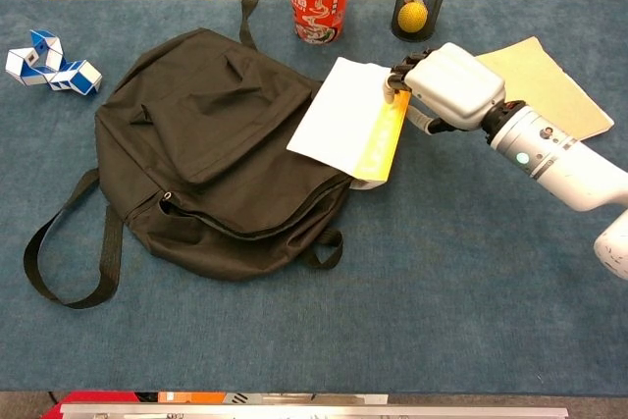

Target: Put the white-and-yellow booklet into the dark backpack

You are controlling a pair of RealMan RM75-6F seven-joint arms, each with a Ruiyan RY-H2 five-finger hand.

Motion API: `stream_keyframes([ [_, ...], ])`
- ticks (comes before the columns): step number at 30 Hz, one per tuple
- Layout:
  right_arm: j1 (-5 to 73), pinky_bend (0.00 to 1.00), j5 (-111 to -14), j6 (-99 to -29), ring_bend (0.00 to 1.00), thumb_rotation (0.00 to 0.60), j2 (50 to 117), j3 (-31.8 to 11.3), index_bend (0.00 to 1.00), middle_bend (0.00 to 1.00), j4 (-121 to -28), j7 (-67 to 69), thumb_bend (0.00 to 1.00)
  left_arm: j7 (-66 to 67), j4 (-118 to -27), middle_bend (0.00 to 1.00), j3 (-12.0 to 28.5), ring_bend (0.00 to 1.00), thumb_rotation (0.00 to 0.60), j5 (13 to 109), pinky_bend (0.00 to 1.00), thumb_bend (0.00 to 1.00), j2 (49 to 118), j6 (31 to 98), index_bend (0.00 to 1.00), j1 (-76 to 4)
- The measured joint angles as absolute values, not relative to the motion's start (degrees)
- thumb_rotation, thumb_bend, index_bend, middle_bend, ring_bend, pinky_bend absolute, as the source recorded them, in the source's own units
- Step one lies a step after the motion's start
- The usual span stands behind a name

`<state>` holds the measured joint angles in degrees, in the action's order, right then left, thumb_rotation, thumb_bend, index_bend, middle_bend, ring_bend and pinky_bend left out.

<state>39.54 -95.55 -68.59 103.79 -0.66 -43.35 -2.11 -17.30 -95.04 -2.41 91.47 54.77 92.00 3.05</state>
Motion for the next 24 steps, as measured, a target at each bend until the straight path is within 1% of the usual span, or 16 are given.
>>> stream_keyframes([
  [3, 39.46, 0.49, -95.64, -69.44, 0.39, 0.6, 104.27, -0.74, 0.54, 0.51, -42.55, -2.07, 0.36, -17.52, -94.99, 0.25, -2.4, 0.18, 0.6, 91.43, 0.28, 0.21, 54.7, 91.94, 0.32, 3.04],
  [9, 39.27, 0.57, -95.41, -70.55, 0.46, 0.6, 105.03, -1.1, 0.67, 0.57, -41.54, -2.48, 0.35, -17.91, -95.03, 0.25, -2.4, 0.18, 0.6, 91.62, 0.28, 0.21, 54.53, 92.1, 0.32, 3.07],
  [15, 39.11, 0.61, -94.66, -71.0, 0.51, 0.6, 105.36, -1.68, 0.73, 0.62, -40.89, -3.5, 0.36, -18.42, -94.96, 0.25, -2.36, 0.18, 0.6, 91.58, 0.28, 0.21, 54.31, 92.16, 0.32, 3.12],
  [24, 38.24, 0.67, -94.35, -71.26, 0.58, 0.6, 103.69, -1.25, 0.8, 0.68, -42.19, -4.72, 0.39, -18.13, -95.15, 0.25, -2.25, 0.18, 0.6, 91.78, 0.28, 0.21, 54.26, 92.18, 0.32, 2.97],
])
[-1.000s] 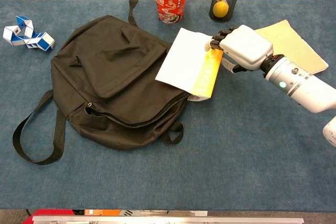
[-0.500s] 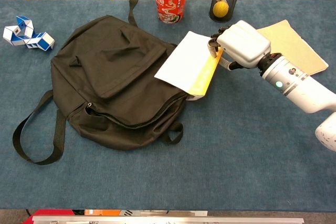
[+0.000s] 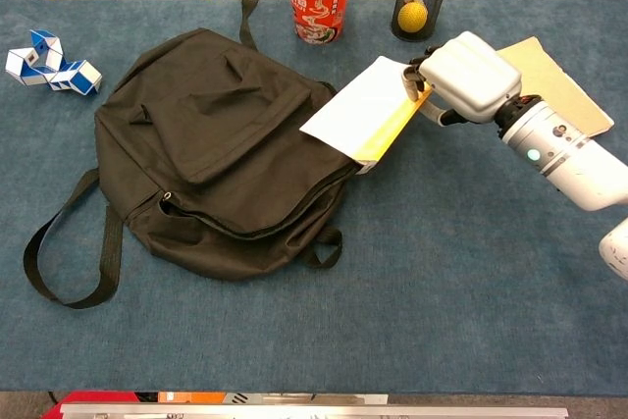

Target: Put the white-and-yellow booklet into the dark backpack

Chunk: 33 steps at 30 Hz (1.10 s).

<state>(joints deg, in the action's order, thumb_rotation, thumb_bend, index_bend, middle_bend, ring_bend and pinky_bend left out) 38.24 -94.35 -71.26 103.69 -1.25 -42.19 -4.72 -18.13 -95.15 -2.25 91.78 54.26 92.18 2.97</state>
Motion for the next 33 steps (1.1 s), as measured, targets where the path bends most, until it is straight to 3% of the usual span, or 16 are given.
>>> stream_keyframes([
  [12, 37.54, 0.68, -95.54, -77.36, 0.62, 0.6, 102.29, -1.68, 0.82, 0.7, -41.87, -2.64, 0.41, -18.39, -94.85, 0.25, -1.83, 0.18, 0.6, 91.65, 0.28, 0.21, 54.56, 92.57, 0.32, 2.94],
  [25, 36.44, 0.68, -97.84, -88.61, 0.63, 0.6, 103.72, -2.11, 0.82, 0.71, -33.27, 3.76, 0.41, -16.97, -95.84, 0.25, -1.6, 0.18, 0.6, 92.63, 0.28, 0.21, 53.67, 90.43, 0.32, 1.05],
  [33, 36.34, 0.68, -98.09, -92.89, 0.63, 0.6, 101.49, -3.07, 0.82, 0.71, -34.59, 4.01, 0.41, -15.78, -97.08, 0.25, -1.92, 0.18, 0.6, 94.83, 0.28, 0.21, 52.37, 88.04, 0.32, -1.09],
])
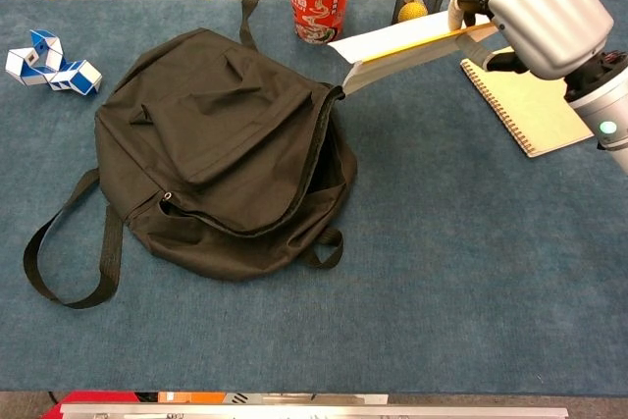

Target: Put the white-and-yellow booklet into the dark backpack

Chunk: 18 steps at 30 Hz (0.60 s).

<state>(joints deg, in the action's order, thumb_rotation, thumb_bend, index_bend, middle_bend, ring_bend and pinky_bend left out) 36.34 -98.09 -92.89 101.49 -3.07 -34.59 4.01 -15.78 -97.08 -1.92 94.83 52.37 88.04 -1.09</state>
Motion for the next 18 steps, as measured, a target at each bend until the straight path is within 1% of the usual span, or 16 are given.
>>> stream_keyframes([
  [3, 36.29, 0.68, -98.04, -94.19, 0.63, 0.6, 99.3, -3.59, 0.82, 0.71, -37.65, 3.42, 0.41, -14.88, -97.88, 0.25, -2.05, 0.18, 0.6, 96.45, 0.28, 0.21, 51.66, 86.9, 0.32, -2.44],
  [9, 35.79, 0.69, -98.11, -95.8, 0.64, 0.6, 92.84, -4.42, 0.82, 0.72, -46.9, 0.6, 0.41, -13.56, -99.72, 0.25, -2.48, 0.18, 0.6, 99.14, 0.28, 0.21, 50.55, 83.88, 0.32, -5.12],
  [13, 34.88, 0.69, -98.17, -96.65, 0.64, 0.6, 87.53, -4.91, 0.82, 0.72, -53.83, -1.98, 0.41, -13.12, -101.15, 0.25, -2.92, 0.18, 0.6, 100.79, 0.28, 0.21, 50.11, 80.36, 0.32, -7.65],
  [18, 33.11, 0.69, -97.83, -97.51, 0.64, 0.6, 82.13, -5.6, 0.82, 0.72, -59.44, -4.07, 0.41, -12.04, -102.58, 0.25, -3.21, 0.18, 0.6, 102.65, 0.28, 0.21, 50.6, 75.72, 0.32, -11.18],
])
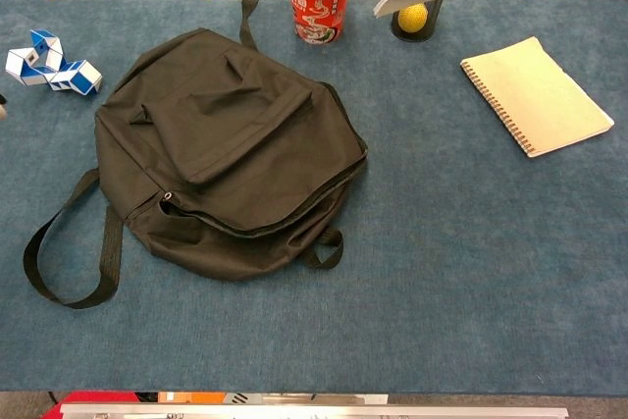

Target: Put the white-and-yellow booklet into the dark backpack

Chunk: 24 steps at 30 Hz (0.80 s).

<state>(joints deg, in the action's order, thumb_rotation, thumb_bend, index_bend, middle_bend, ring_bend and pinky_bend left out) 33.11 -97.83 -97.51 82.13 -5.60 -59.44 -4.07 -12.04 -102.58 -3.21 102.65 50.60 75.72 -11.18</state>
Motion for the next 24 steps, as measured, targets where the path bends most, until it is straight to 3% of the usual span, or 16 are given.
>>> stream_keyframes([
  [10, 29.63, 0.69, -95.77, -97.85, 0.65, 0.6, 75.26, -7.34, 0.83, 0.72, -65.03, -5.69, 0.41, -6.81, -105.01, 0.24, -3.82, 0.18, 0.6, 105.96, 0.28, 0.2, 55.05, 65.63, 0.28, -18.57],
  [24, 27.43, 0.69, -94.93, -97.19, 0.65, 0.6, 73.59, -8.52, 0.83, 0.72, -65.96, -5.38, 0.41, 1.37, -103.94, 0.16, -2.03, 0.13, 0.6, 103.53, 0.25, 0.2, 66.13, 54.63, 0.15, -27.03],
])
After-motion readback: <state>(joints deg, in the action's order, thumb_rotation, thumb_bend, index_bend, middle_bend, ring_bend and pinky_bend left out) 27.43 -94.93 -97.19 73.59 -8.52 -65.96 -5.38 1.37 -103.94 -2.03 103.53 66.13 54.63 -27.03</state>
